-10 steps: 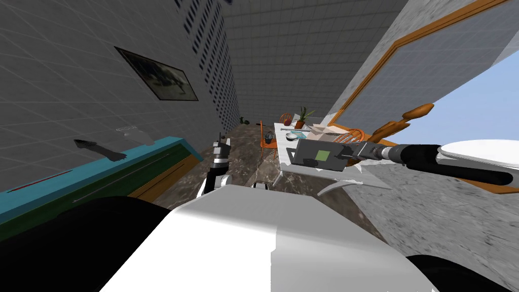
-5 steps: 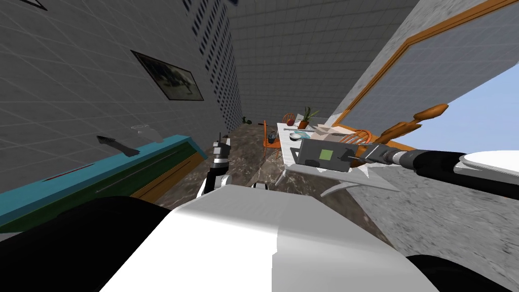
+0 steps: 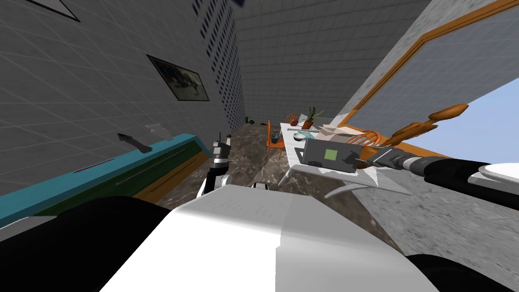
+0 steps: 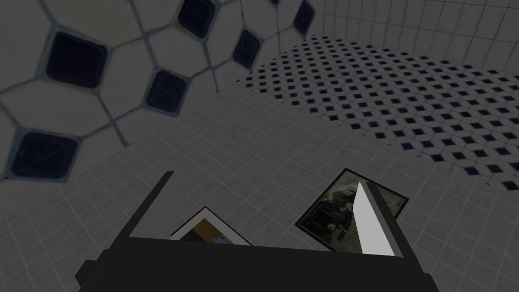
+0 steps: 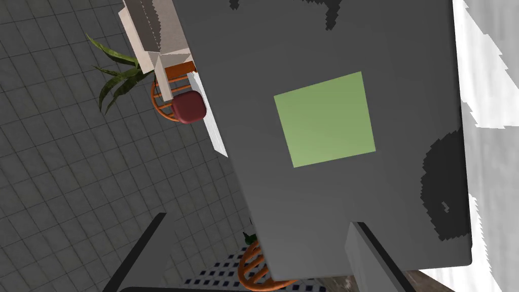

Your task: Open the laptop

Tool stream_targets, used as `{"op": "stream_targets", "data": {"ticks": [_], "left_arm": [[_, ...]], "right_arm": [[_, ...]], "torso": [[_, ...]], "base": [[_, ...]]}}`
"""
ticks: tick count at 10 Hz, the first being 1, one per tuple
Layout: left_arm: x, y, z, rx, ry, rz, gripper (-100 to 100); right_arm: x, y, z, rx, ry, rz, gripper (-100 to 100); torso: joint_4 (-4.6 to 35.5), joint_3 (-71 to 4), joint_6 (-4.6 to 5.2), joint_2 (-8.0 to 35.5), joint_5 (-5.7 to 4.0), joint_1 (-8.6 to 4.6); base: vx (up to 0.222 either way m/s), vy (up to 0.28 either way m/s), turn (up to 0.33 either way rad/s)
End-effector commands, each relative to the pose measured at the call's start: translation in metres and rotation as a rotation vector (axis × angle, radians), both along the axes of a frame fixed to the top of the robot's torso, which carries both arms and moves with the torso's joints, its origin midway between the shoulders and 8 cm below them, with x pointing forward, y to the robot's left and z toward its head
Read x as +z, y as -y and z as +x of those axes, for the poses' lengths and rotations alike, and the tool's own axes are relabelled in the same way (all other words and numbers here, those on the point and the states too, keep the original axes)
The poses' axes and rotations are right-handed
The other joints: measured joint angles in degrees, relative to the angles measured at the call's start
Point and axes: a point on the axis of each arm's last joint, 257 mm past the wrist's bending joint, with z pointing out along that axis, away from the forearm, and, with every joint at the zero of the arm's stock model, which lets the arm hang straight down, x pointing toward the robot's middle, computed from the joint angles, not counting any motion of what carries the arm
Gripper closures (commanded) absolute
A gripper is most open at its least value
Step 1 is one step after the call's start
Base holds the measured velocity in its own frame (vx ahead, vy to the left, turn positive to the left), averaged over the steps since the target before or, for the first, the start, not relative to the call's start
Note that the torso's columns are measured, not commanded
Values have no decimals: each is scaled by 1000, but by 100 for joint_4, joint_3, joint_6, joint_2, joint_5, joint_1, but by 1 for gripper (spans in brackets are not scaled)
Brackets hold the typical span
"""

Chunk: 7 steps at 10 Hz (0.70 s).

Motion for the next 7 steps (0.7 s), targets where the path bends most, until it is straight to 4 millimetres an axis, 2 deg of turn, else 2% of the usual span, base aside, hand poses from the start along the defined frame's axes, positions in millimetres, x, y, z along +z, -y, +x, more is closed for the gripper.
{"op": "stream_targets", "data": {"ticks": [1, 4, 7], "left_arm": [[0, 0, 0, 0, 0, 0, 0], [0, 0, 0, 0, 0, 0, 0], [0, 0, 0, 0, 0, 0, 0]], "right_arm": [[-2, 21, -14, -57, 35, -11, -100], [-6, 49, -34, -145, 81, -11, -100], [-9, 67, -46, -209, 114, 2, -100]], "torso": [[-2, -3, -2, -5, -2, -2], [-7, -13, -2, -20, -2, -3], [-4, -9, -1, -14, -3, -8]], "base": [[-27, 124, 63], [25, 150, 85], [79, 153, 80]]}}
